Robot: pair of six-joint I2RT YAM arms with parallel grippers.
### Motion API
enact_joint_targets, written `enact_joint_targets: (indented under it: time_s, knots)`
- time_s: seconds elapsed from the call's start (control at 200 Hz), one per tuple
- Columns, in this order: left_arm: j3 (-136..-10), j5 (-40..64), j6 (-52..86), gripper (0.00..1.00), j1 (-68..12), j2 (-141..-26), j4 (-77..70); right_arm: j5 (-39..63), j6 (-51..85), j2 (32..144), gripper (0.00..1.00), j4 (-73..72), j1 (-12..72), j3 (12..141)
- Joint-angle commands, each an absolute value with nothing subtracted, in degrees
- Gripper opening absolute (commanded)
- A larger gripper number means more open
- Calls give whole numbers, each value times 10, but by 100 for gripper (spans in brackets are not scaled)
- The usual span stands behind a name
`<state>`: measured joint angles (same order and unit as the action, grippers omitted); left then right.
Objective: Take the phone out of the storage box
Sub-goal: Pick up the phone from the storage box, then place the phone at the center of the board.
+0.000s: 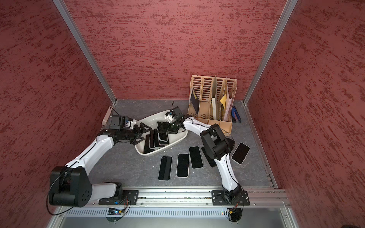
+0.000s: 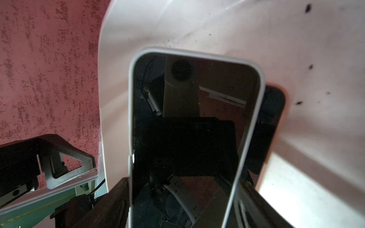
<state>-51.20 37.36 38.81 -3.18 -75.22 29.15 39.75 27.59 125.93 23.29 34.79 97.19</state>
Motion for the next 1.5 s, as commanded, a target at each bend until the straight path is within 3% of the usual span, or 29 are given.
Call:
enact_joint_targets:
  time_s: [0.0, 0.391, 0.761, 1.082, 1.493]
  knots:
    - [-519, 386, 395, 98, -34, -754, 264, 430, 293, 1219, 51, 177, 351, 964]
    - [-520, 351, 402, 99, -31, -655, 324, 409, 322, 1096, 50, 179, 405, 869]
    - [-480, 286, 430, 100, -29, -481, 422, 319, 399, 972, 50, 150, 578, 689]
    - [-477, 288, 413, 100, -26, -457, 454, 248, 383, 1047, 50, 186, 674, 708]
    - [-488, 284, 390, 100, -23, -455, 487, 56, 362, 1195, 50, 349, 708, 904]
